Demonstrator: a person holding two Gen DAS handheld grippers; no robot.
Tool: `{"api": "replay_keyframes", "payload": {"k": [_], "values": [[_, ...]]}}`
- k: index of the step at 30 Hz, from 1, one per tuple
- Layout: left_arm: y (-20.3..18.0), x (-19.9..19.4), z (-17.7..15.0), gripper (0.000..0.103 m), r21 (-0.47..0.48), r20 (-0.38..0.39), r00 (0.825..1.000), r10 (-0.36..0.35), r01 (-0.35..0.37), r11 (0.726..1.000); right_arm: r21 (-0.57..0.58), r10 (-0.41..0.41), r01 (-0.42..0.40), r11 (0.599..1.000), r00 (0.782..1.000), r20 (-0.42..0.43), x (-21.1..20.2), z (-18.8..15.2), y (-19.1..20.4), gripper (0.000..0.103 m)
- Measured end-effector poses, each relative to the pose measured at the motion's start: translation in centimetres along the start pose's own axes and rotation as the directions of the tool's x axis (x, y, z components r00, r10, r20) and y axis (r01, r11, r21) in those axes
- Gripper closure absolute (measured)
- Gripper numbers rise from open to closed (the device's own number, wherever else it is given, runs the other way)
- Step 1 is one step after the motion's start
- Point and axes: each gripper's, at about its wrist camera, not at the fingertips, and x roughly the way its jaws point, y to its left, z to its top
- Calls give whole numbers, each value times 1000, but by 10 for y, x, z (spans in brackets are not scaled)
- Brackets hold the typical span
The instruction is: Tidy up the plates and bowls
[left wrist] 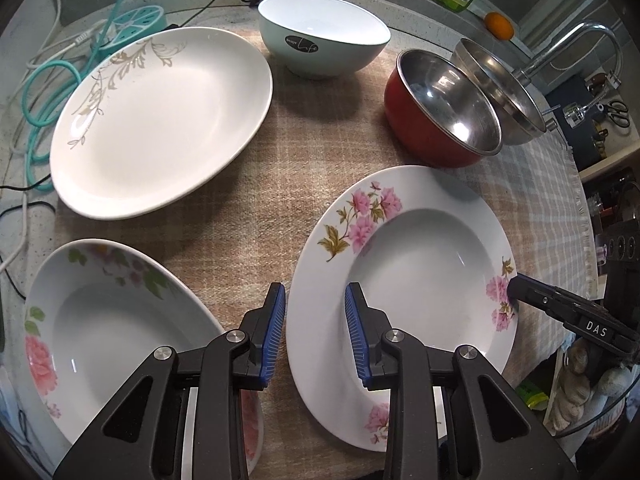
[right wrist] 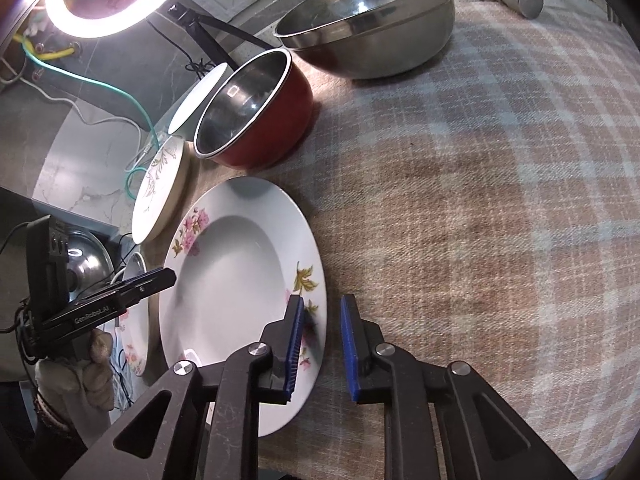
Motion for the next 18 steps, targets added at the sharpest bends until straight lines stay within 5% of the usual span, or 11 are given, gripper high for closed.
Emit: {"api": "replay_keyframes", "payload": {"k": [18], "values": [[-5, 2, -1, 77, 22, -3, 1000, 22, -22, 1000, 14, 22, -22, 1000, 1000, -21, 4, 1, 1, 89]]}}
